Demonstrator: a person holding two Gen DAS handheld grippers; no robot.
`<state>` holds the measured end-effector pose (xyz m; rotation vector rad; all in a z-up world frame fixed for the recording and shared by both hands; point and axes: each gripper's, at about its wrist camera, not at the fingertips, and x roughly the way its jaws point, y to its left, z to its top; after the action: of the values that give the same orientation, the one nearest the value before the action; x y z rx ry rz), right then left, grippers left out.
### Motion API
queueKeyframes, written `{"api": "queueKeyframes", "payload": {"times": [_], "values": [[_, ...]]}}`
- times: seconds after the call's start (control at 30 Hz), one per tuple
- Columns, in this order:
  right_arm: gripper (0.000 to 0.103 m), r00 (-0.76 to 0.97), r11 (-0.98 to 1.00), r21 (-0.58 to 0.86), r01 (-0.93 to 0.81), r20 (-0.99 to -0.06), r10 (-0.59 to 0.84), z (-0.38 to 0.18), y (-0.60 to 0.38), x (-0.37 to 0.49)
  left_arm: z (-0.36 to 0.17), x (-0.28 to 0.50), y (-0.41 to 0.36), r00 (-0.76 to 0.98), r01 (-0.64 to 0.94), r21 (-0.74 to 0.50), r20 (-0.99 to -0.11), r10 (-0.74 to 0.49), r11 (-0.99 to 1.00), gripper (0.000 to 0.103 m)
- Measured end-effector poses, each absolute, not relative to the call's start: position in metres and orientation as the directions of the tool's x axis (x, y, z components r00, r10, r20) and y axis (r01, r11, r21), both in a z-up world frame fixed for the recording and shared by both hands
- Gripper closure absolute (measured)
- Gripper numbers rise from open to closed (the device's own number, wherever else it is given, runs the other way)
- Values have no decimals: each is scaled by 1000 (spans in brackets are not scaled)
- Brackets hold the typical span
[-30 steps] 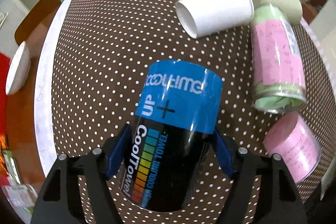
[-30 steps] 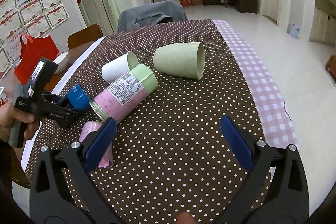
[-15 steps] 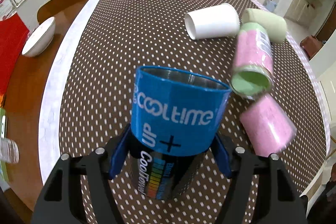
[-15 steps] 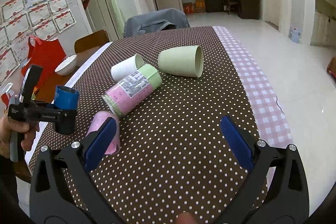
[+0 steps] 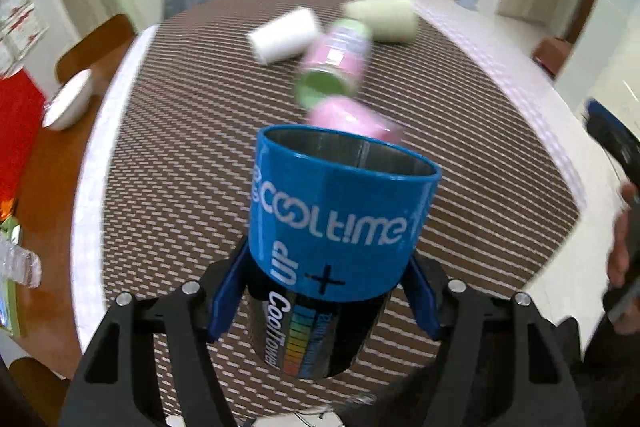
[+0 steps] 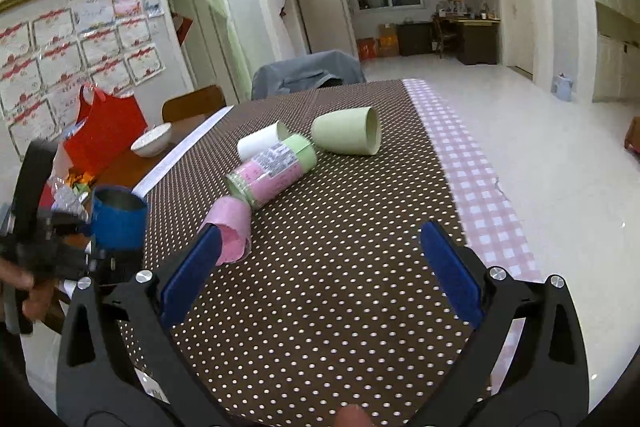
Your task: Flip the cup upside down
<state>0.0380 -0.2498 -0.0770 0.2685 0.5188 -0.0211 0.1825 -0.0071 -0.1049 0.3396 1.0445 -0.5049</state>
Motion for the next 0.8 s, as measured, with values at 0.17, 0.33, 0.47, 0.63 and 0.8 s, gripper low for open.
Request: {"api": "queueKeyframes", "payload": {"times": [0.17,0.33,0.47,0.63,0.8], "values": [[6,871,954,273,125,-490,26,-81,-268,32,-125,171,-47,318,607,-10,-913,-254,794,34],[6,866,946,288,151,-500,15,-87,-281,33,-145,178,-84,265,627,-46,-926,-268,778,34],[6,862,943,293,158,-506,13,-90,-284,33,-151,186,-97,249,619,-72,-927,-282,782,34],[6,857,942,298,155,-514,21,-94,-284,35,-157,192,-105,265,602,-50,-929,-259,797,27],[6,853,943,299,147,-521,33,-96,-281,37,-151,187,-107,336,605,16,-911,-238,796,15]]}}
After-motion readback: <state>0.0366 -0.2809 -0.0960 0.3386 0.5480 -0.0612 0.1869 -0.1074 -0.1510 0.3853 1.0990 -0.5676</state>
